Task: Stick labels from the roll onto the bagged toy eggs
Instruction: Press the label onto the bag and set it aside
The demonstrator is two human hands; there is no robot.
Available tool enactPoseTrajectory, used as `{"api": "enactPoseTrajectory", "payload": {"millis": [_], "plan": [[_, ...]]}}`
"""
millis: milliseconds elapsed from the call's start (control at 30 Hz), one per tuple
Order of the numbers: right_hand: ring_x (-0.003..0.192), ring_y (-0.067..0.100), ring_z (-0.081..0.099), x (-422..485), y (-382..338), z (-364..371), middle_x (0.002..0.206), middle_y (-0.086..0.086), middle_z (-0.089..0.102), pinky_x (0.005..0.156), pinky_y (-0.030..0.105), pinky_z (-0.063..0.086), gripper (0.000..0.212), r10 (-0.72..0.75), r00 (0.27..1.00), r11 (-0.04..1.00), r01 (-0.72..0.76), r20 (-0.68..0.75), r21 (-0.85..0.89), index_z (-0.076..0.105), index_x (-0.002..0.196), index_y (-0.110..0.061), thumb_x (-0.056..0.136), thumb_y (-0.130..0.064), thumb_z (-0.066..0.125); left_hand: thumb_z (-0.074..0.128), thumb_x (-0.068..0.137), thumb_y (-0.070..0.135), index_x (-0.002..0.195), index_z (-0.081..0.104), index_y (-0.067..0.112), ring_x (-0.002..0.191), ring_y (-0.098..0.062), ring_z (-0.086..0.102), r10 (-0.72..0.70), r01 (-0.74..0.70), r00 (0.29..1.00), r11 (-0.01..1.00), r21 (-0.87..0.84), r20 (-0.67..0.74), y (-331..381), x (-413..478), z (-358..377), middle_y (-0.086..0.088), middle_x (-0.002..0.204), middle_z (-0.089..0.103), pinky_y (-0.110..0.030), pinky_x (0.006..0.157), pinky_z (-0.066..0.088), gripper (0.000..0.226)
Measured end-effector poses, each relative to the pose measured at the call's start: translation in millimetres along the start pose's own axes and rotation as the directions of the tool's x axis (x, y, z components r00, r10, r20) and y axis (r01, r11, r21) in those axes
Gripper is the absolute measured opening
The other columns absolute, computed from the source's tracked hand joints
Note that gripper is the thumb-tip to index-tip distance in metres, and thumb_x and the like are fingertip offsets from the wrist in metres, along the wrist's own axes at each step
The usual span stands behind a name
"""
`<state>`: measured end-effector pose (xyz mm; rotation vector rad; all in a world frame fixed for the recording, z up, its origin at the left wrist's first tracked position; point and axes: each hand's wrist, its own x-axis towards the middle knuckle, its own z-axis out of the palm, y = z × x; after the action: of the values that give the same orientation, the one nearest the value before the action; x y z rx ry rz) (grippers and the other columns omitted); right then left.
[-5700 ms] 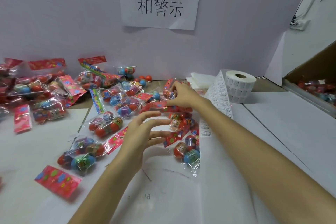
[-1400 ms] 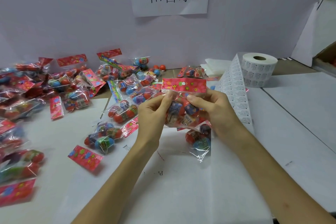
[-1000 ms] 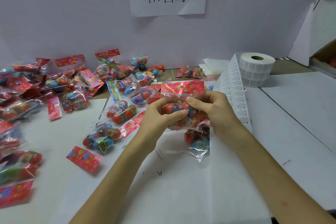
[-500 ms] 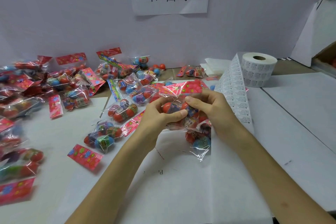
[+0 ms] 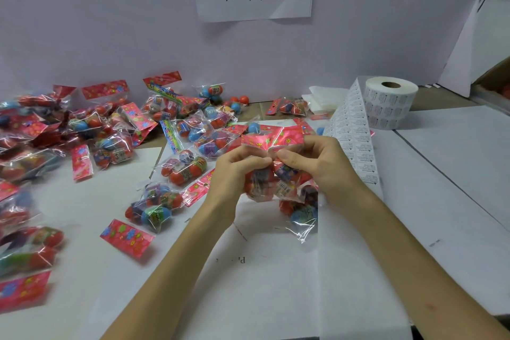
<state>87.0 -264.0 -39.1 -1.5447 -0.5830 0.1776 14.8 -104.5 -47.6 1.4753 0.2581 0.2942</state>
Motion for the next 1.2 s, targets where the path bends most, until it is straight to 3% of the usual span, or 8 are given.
{"api": "enactPoseTrajectory", "payload": {"millis": [233,467,600,733,867,967,1100,1200], "plan": [[0.073,0.028,0.072,1,-2,1,0.081,0.016,0.076,0.072,0.049,0.061,0.006,0.020,0.993,0.998,-0.014,-0.120,0.054,0.078,0.084,-0.010,0.087,-0.015,0.078,0.068,0.097,0.030,0.111,0.071,0.020,0.106,-0.025,0.072,0.046,-0.045,0.999,0.999,0.008,-0.018,-1,-2,7,-0.003,0.109,0.076,-0.041,0.086,0.063,0.017],[0.076,0.015,0.072,5,-4,-7,0.080,-0.003,0.075,0.074,0.045,0.061,0.008,0.059,0.932,0.986,0.002,-0.357,0.169,0.077,0.096,-0.015,0.089,-0.020,0.077,0.080,0.080,0.042,0.113,0.062,0.031,0.098,0.001,0.069,0.409,-0.388,0.902,0.908,0.161,-0.134,4,-6,3,0.014,0.109,0.073,-0.011,0.078,0.053,0.040],[0.081,0.025,0.075,0,-6,-1,0.091,0.007,0.077,0.068,0.038,0.061,0.021,0.010,0.996,0.963,0.014,-0.087,0.267,0.073,0.103,-0.009,0.090,-0.025,0.074,0.083,0.079,0.048,0.123,0.062,0.030,0.106,0.000,0.066,0.363,-0.344,0.932,0.890,0.300,-0.011,-5,-8,12,0.017,0.116,0.070,-0.011,0.079,0.054,0.052],[0.110,0.030,0.071,-2,-8,-6,0.119,0.011,0.073,0.083,0.036,0.060,0.030,-0.079,0.976,0.972,0.032,0.201,0.232,0.070,0.120,-0.013,0.098,-0.029,0.059,0.078,0.091,0.019,0.123,0.065,0.018,0.097,-0.016,0.075,0.253,-0.243,0.962,0.965,0.096,-0.099,-6,-4,6,-0.002,0.108,0.076,-0.025,0.081,0.060,0.035],[0.083,0.015,0.072,8,-13,-26,0.091,0.005,0.076,0.072,0.026,0.056,0.013,-0.075,0.981,0.976,0.108,-0.178,0.188,0.074,0.097,-0.015,0.094,-0.009,0.063,0.069,0.097,0.025,0.127,0.064,0.011,0.098,-0.025,0.077,0.006,-0.021,0.996,0.986,-0.164,-0.091,1,0,-1,-0.009,0.109,0.078,-0.036,0.085,0.064,0.034],[0.077,0.005,0.064,13,-6,-53,0.087,-0.005,0.072,0.077,0.028,0.054,0.016,-0.061,0.818,0.995,0.003,-0.572,-0.101,0.072,0.089,-0.021,0.089,-0.006,0.069,0.069,0.097,0.033,0.114,0.069,0.018,0.099,-0.020,0.076,-0.059,0.042,0.993,0.987,-0.158,-0.102,2,3,-3,0.001,0.097,0.081,-0.029,0.076,0.061,0.023],[0.110,0.022,0.058,16,11,-76,0.126,0.007,0.060,0.095,0.036,0.048,0.042,0.076,0.775,0.879,-0.348,-0.627,-0.325,0.056,0.123,-0.020,0.085,-0.022,0.074,0.070,0.096,0.030,0.117,0.067,0.018,0.095,-0.017,0.074,-0.065,0.055,0.991,0.994,-0.095,-0.113,0,4,-5,0.002,0.095,0.080,-0.025,0.068,0.056,0.024],[0.117,0.030,0.057,17,16,-80,0.129,0.007,0.058,0.105,0.050,0.045,0.052,0.183,0.787,0.812,-0.459,-0.590,-0.361,0.047,0.129,-0.022,0.084,-0.030,0.072,0.075,0.093,0.026,0.130,0.059,0.016,0.093,-0.020,0.077,-0.055,0.051,0.991,0.998,-0.032,-0.121,0,4,-4,-0.006,0.110,0.077,-0.026,0.068,0.061,0.042]]}}
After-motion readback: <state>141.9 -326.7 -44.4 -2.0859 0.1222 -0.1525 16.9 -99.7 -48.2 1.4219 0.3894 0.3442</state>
